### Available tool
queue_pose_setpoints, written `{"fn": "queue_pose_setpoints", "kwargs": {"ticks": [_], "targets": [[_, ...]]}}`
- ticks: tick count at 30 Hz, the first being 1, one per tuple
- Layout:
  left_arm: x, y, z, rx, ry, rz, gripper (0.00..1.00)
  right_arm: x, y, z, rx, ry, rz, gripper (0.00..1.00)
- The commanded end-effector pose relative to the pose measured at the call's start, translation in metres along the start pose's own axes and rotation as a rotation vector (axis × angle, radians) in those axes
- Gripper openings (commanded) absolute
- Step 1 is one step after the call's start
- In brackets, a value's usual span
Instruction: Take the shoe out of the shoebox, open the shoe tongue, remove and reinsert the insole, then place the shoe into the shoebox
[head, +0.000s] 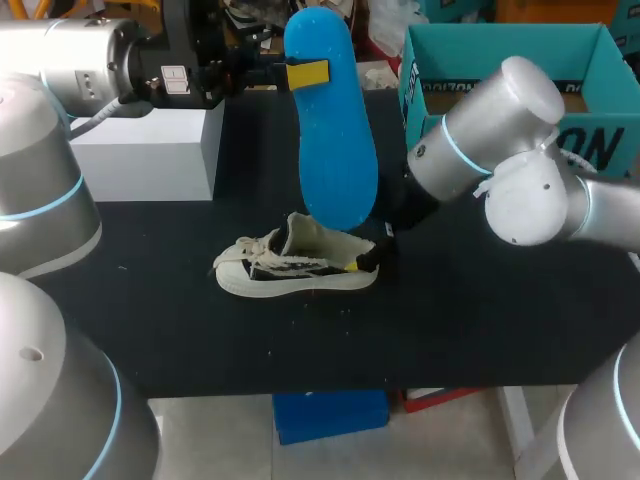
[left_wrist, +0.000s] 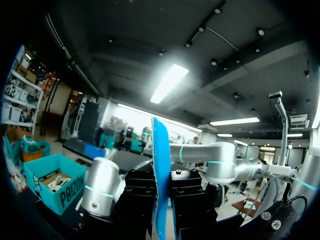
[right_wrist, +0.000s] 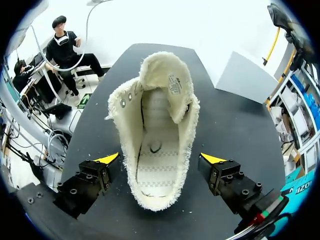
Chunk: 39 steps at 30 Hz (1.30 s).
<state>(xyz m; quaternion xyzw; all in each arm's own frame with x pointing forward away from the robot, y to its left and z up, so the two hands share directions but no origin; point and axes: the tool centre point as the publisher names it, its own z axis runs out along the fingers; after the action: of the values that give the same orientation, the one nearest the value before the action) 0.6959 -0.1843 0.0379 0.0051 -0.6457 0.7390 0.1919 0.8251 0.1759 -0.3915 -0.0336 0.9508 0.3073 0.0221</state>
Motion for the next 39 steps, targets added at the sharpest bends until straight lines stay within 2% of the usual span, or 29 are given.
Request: {"fn": "queue_pose_setpoints", "kwargs": {"ticks": [1, 6, 21, 32, 39], "targets": [[0.001, 0.001, 0.0, -0.002, -0.002, 0.0, 0.0, 0.004, -0.011, 0.014, -0.133, -0.019, 0.017, 1.0], [0.001, 0.001, 0.0, -0.002, -0.002, 0.0, 0.0, 0.007, -0.022, 0.021, -0.199, -0.055, 0.055, 1.0], [0.001, 0.001, 0.0, -0.002, -0.002, 0.0, 0.0, 0.006, -0.036, 0.03, -0.329, -0.068, 0.077, 1.0], [0.001, 0.001, 0.0, -0.002, -0.002, 0.0, 0.0, 0.003, -0.04, 0.039, -0.378, -0.052, 0.078, 1.0], [0.001, 0.001, 0.0, -0.002, -0.002, 0.0, 0.0, 0.002, -0.041, 0.036, -0.378, -0.052, 0.079, 1.0]]}}
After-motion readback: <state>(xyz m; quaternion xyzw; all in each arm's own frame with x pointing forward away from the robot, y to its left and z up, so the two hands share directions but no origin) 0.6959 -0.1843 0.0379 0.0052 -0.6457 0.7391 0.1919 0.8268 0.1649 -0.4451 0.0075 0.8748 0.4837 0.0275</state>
